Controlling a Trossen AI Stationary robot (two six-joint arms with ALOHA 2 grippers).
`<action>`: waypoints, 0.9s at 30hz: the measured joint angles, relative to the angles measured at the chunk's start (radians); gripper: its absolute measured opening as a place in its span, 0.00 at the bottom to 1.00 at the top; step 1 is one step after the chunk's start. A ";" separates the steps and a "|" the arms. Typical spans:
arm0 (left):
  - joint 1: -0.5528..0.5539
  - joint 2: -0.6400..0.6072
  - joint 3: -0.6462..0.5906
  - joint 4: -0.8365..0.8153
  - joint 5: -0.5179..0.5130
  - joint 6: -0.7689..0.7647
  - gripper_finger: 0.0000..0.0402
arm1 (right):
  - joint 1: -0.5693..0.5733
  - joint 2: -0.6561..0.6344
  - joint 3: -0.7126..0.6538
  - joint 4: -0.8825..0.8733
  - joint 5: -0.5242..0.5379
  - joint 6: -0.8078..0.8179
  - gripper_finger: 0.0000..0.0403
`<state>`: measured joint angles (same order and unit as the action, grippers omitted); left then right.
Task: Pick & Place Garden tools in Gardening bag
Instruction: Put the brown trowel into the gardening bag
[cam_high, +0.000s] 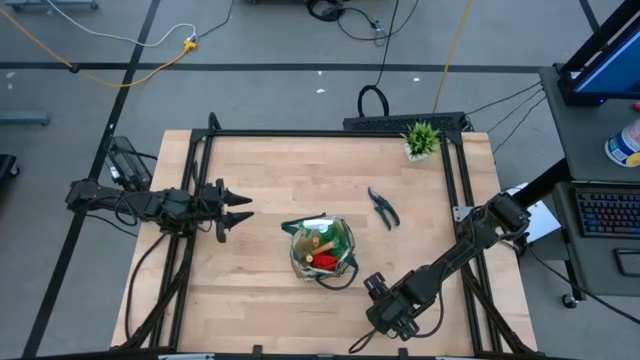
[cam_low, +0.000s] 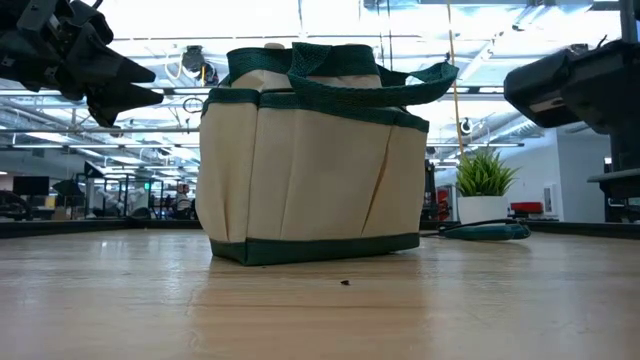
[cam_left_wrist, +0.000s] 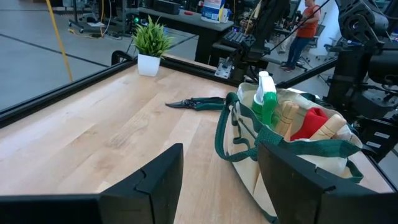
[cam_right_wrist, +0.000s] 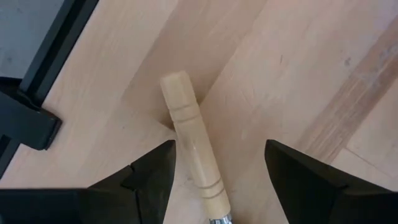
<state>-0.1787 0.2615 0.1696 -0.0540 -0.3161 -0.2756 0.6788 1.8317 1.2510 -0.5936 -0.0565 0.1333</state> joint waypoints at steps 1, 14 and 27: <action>0.000 0.000 0.000 0.000 0.000 0.000 0.53 | 0.000 0.000 0.000 0.000 0.000 0.000 0.59; 0.000 0.000 0.000 -0.003 0.000 0.002 0.53 | 0.002 0.000 -0.045 0.112 0.000 -0.015 0.59; 0.000 0.000 0.000 -0.003 0.000 0.002 0.53 | 0.002 -0.004 -0.135 0.173 0.005 -0.003 0.59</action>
<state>-0.1790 0.2615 0.1696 -0.0574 -0.3161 -0.2737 0.6805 1.8278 1.1159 -0.4205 -0.0520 0.1303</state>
